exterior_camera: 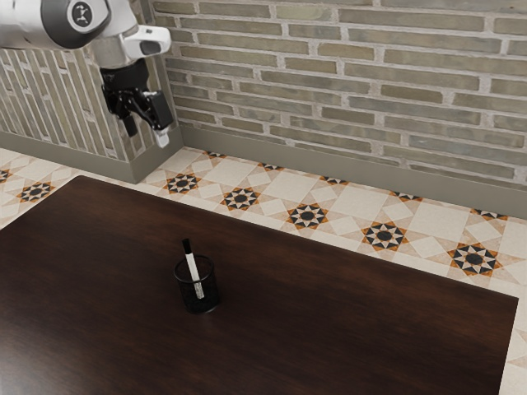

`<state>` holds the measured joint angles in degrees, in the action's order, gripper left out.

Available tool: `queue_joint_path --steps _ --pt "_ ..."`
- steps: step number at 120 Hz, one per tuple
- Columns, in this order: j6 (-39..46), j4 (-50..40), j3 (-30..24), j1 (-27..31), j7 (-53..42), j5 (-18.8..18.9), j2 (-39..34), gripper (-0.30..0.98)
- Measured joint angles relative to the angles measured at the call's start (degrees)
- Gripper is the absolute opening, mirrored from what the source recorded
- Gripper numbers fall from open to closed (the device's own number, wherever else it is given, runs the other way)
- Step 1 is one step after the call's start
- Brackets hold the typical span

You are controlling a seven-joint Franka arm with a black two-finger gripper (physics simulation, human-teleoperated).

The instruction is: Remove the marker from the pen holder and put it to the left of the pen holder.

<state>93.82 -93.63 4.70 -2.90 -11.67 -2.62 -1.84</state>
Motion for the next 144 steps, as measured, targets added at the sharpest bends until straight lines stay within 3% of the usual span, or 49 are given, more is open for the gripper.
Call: queue_joint_path --steps 20,32,48,104,144 --pt "0.8 -0.7 0.1 0.1 -0.5 -0.2 0.1 0.69" --pt "2.2 -5.8 0.6 -0.2 -0.6 -1.6 0.8 0.69" --pt "4.3 -8.3 0.7 0.0 -1.1 -2.4 5.8 0.69" --pt "6.7 -7.2 1.0 1.9 -4.6 -8.2 19.8 0.69" --pt "7.6 -4.6 1.0 1.8 -6.9 -9.2 24.2 0.69"
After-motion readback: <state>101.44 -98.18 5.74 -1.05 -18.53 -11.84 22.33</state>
